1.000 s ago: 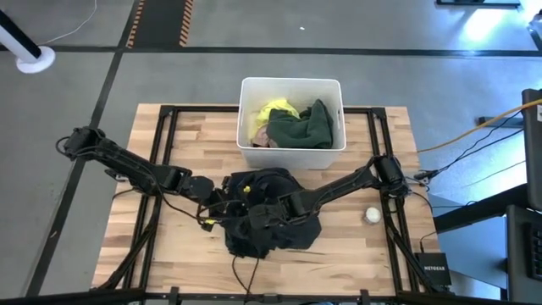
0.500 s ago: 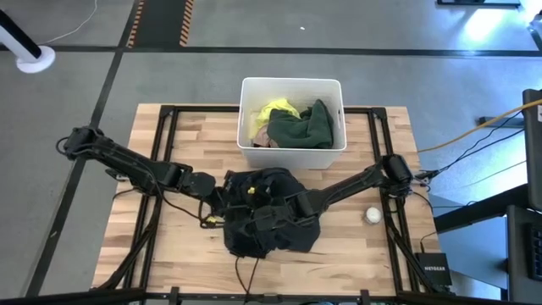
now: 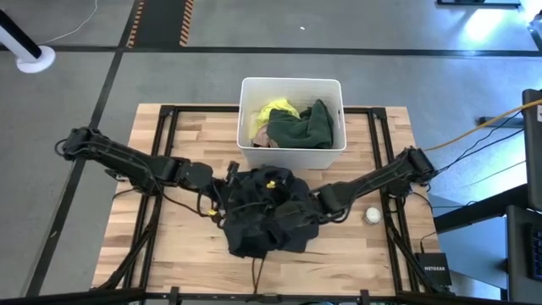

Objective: Sort clothes
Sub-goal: Put the dark blue shorts into the white bin

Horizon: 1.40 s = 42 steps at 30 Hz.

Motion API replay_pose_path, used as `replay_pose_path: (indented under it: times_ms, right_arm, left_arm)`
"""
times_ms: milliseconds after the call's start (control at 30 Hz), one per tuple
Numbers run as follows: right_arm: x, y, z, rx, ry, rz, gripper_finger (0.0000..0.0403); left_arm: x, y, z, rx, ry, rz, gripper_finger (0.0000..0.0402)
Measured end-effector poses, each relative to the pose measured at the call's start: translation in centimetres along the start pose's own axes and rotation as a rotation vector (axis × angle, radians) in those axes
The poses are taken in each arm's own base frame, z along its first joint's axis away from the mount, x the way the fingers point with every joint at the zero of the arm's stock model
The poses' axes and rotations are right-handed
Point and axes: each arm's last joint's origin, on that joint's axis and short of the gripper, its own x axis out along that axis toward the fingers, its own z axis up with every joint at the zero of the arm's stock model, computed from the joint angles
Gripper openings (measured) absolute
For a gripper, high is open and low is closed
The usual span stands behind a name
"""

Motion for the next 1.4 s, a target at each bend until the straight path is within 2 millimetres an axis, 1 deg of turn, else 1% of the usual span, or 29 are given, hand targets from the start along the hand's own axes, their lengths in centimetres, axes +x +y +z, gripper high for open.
replay_pose_path:
  times_ms: [167,233,333,500,700,833,1000,1100,1233,1400]
  right_arm:
    - [-2.3,-0.6,0.9,-0.027,-0.022,-0.047,0.0017]
    - [-3.2,-0.7,1.4,-0.025,-0.038,-0.053,0.0017]
    - [-4.1,-1.1,2.1,-0.015,-0.059,-0.062,0.0017]
    - [-5.6,-1.8,3.3,-0.009,-0.107,-0.088,0.0017]
    - [-7.0,-2.6,5.0,0.01,-0.171,-0.089,0.0017]
    - [-8.1,-3.0,7.0,0.02,-0.265,-0.069,0.0017]
    - [-9.6,-3.9,10.1,0.02,-0.434,-0.095,0.0017]
    - [-10.4,-5.0,12.1,0.009,-0.532,-0.129,0.0017]
    - [-11.2,-7.3,14.6,0.025,-0.65,-0.211,0.0023]
    - [-11.4,-10.5,16.7,0.019,-0.724,-0.327,0.0019]
  left_arm:
    - [-0.3,0.5,-0.1,-0.014,0.015,0.026,0.0153]
    - [-0.8,0.7,0.0,-0.024,0.01,0.035,0.0153]
    - [-1.8,0.9,0.0,-0.03,0.029,0.037,0.0153]
    - [-4.1,1.4,0.1,-0.062,0.048,0.098,0.0153]
    - [-7.7,1.9,0.1,-0.112,0.045,0.155,0.0153]
    - [-9.6,2.0,-0.2,-0.131,0.062,0.175,0.0153]
    - [-11.1,2.1,-0.7,-0.129,0.095,0.228,0.0153]
    - [-11.4,2.0,-1.1,-0.109,0.097,0.235,0.0153]
    - [-11.4,1.7,-2.1,-0.071,0.119,0.235,0.0153]
    - [-11.7,2.0,-2.5,-0.069,0.11,0.27,0.0153]
